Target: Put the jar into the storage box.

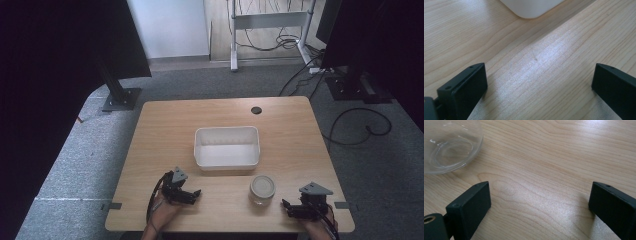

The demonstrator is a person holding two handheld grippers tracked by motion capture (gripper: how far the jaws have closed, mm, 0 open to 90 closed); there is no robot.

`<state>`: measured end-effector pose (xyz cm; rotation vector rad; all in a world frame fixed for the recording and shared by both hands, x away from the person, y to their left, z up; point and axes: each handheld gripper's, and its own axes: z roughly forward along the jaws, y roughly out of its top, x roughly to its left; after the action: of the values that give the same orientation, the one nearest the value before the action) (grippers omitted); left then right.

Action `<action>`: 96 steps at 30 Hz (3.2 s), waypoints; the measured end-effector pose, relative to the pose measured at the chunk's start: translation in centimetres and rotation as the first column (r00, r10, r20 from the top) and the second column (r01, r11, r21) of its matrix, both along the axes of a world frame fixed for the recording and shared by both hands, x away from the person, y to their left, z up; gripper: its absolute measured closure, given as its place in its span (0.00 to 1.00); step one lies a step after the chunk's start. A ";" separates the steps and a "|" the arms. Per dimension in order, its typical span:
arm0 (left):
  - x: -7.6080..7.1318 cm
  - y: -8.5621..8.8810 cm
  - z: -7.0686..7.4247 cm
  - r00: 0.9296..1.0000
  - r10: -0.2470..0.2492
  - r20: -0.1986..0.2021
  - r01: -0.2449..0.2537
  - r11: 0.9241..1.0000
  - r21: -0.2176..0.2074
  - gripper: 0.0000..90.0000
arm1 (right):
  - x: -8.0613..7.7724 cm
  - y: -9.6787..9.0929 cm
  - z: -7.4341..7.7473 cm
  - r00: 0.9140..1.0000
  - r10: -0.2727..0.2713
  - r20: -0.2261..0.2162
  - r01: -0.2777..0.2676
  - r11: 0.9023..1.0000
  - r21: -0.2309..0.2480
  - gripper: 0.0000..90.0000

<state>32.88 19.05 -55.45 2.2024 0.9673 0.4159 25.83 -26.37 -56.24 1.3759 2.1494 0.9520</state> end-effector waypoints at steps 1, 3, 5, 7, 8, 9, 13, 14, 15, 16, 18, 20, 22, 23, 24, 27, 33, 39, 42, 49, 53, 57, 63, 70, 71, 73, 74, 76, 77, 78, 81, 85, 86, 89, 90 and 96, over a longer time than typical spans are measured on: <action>0.0 0.0 0.0 1.000 -0.002 0.001 0.002 1.000 -0.001 0.00 | 0.0 0.0 0.0 1.000 0.000 0.000 0.000 1.000 0.000 0.04; 0.0 0.1 0.0 1.000 -0.002 0.001 0.002 1.000 -0.001 0.01 | 0.0 0.0 0.0 1.000 0.000 -0.001 0.000 1.000 0.001 0.04; 0.0 0.1 0.0 1.000 -0.003 0.000 0.003 1.000 -0.001 0.01 | 0.1 -0.1 0.0 1.000 0.006 -0.004 -0.006 1.000 0.001 0.04; 0.0 0.1 0.1 1.000 -0.003 0.000 0.003 1.000 -0.001 0.02 | 0.1 -0.1 0.1 1.000 0.010 -0.007 -0.010 1.000 0.001 0.04; 0.0 0.2 0.1 1.000 -0.003 0.001 0.003 1.000 -0.002 0.02 | 0.2 -0.1 0.1 1.000 0.010 -0.012 -0.010 1.000 -0.002 0.04; 0.0 0.2 0.1 1.000 -0.003 0.001 0.003 1.000 -0.002 0.02 | 0.2 -0.1 0.1 1.000 0.009 -0.012 -0.009 1.000 -0.002 0.04; 0.0 0.3 0.1 1.000 -0.010 0.003 0.010 1.000 -0.006 0.05 | 0.4 -0.1 0.1 1.000 0.005 -0.015 -0.005 1.000 -0.003 0.04; 0.0 0.3 0.2 1.000 -0.011 0.003 0.011 1.000 -0.007 0.06 | 0.5 -0.1 0.1 1.000 0.004 -0.016 -0.004 1.000 -0.004 0.04; 0.0 0.4 0.2 1.000 -0.011 0.004 0.011 1.000 -0.007 0.06 | 0.5 -0.1 0.2 1.000 0.003 -0.018 -0.003 1.000 -0.004 0.04; -0.1 0.4 0.2 1.000 -0.011 0.004 0.011 1.000 -0.007 0.06 | 0.6 -0.1 0.2 1.000 0.002 -0.019 -0.002 1.000 -0.004 0.04; -0.1 0.3 0.2 1.000 -0.017 0.004 0.017 1.000 -0.004 0.06 | 0.6 -0.1 0.2 1.000 0.001 -0.018 -0.001 1.000 -0.004 0.04; -0.1 0.3 0.2 1.000 -0.021 0.005 0.021 1.000 -0.004 0.07 | 0.6 -0.1 0.1 1.000 0.000 -0.016 0.000 1.000 -0.004 0.04; -0.2 0.3 0.2 1.000 -0.023 0.008 0.023 1.000 -0.002 0.07 | 0.6 -0.1 0.1 1.000 0.000 -0.016 0.000 1.000 -0.004 0.04; -0.2 0.3 0.2 1.000 -0.023 0.008 0.023 1.000 -0.002 0.07 | 0.6 -0.1 0.1 1.000 0.000 -0.016 0.000 1.000 -0.004 0.04; -0.3 0.3 0.3 1.000 -0.026 0.014 0.026 1.000 -0.002 0.07 | 0.6 -0.1 0.1 1.000 0.001 -0.016 -0.001 1.000 -0.004 0.04; -0.5 0.4 0.6 0.999 -0.025 0.020 0.025 0.999 -0.020 0.07 | 0.6 -0.1 0.1 1.000 -0.001 -0.016 0.001 1.000 -0.005 0.04; -0.7 0.2 1.0 0.999 -0.036 0.035 0.037 0.999 -0.032 0.08 | 0.5 -0.1 0.1 1.000 -0.006 -0.016 0.005 1.000 -0.004 0.04; -1.0 -0.3 1.5 0.997 -0.057 0.046 0.059 0.998 -0.036 0.09 | 0.5 -0.1 0.1 1.000 -0.006 -0.016 0.006 1.000 -0.004 0.04; -1.2 -0.6 1.7 0.997 -0.063 0.054 0.065 0.997 -0.041 0.09 | 0.5 -0.1 0.1 1.000 -0.006 -0.015 0.006 1.000 -0.005 0.04; -1.5 -1.3 2.2 0.994 -0.085 0.064 0.087 0.995 -0.044 0.09 | 0.5 -0.1 0.1 1.000 -0.006 -0.016 0.006 1.000 -0.005 0.04; -1.6 -1.8 2.5 0.992 -0.105 0.068 0.108 0.993 -0.047 0.09 | 0.5 -0.1 0.1 1.000 -0.006 -0.015 0.006 1.000 -0.004 0.04; -1.7 -2.3 2.7 0.990 -0.119 0.071 0.123 0.991 -0.050 0.08 | 0.5 -0.1 0.1 1.000 -0.006 -0.015 0.006 1.000 -0.004 0.04; -1.9 -3.5 3.2 0.985 -0.152 0.081 0.157 0.986 -0.057 0.07 | 0.5 -0.1 0.1 1.000 -0.005 -0.015 0.005 1.000 -0.004 0.04; -2.2 -4.6 3.9 0.979 -0.181 0.094 0.187 0.980 -0.065 0.06 | 0.5 -0.1 0.1 1.000 -0.006 -0.015 0.006 1.000 -0.005 0.04; -2.2 -4.9 4.2 0.978 -0.188 0.095 0.194 0.979 -0.064 0.06 | 0.5 -0.1 0.1 1.000 -0.006 -0.015 0.006 1.000 -0.005 0.04; -2.2 -5.2 4.3 0.976 -0.195 0.098 0.202 0.978 -0.061 0.06 | 0.5 -0.1 0.1 1.000 -0.006 -0.015 0.006 1.000 -0.004 0.04; -2.2 -5.4 4.4 0.975 -0.199 0.100 0.206 0.977 -0.060 0.06 | 0.5 -0.1 0.1 1.000 -0.005 -0.015 0.005 1.000 -0.005 0.04; -2.2 -5.5 4.5 0.974 -0.203 0.103 0.210 0.976 -0.059 0.05 | 0.5 -0.1 0.1 1.000 -0.005 -0.015 0.005 1.000 -0.005 0.04; -2.2 -5.7 4.6 0.973 -0.206 0.106 0.213 0.975 -0.060 0.05 | 0.5 -0.1 0.1 1.000 -0.005 -0.015 0.005 1.000 -0.005 0.04; -2.3 -5.9 4.7 0.971 -0.212 0.108 0.219 0.974 -0.061 0.05 | 0.5 -0.1 0.1 1.000 -0.005 -0.015 0.005 1.000 -0.005 0.04; -2.3 -6.4 5.0 0.968 -0.222 0.115 0.231 0.971 -0.063 0.05 | 0.5 -0.1 0.1 1.000 -0.004 -0.015 0.004 1.000 -0.005 0.04; -2.3 -7.1 5.2 0.964 -0.236 0.120 0.245 0.967 -0.069 0.06 | 0.5 -0.1 0.1 1.000 -0.004 -0.015 0.004 1.000 -0.005 0.04; -2.3 -7.2 5.3 0.963 -0.241 0.122 0.250 0.966 -0.067 0.06 | 0.5 -0.1 0.1 1.000 -0.004 -0.015 0.004 1.000 -0.005 0.04; -2.3 -7.8 5.5 0.959 -0.255 0.127 0.265 0.962 -0.067 0.06 | 0.5 -0.1 0.1 1.000 -0.003 -0.015 0.003 1.000 -0.005 0.04; -2.3 -8.0 5.6 0.958 -0.257 0.129 0.268 0.961 -0.068 0.06 | 0.5 -0.1 0.1 1.000 -0.003 -0.015 0.003 1.000 -0.006 0.04; -2.2 -9.0 5.8 0.951 -0.277 0.136 0.288 0.955 -0.069 0.06 | 0.5 -0.1 0.1 1.000 -0.003 -0.015 0.003 1.000 -0.006 0.04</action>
<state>30.67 10.01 -49.63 2.1649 0.5801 0.3645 26.37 -26.42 -56.11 1.3872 2.1593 0.9365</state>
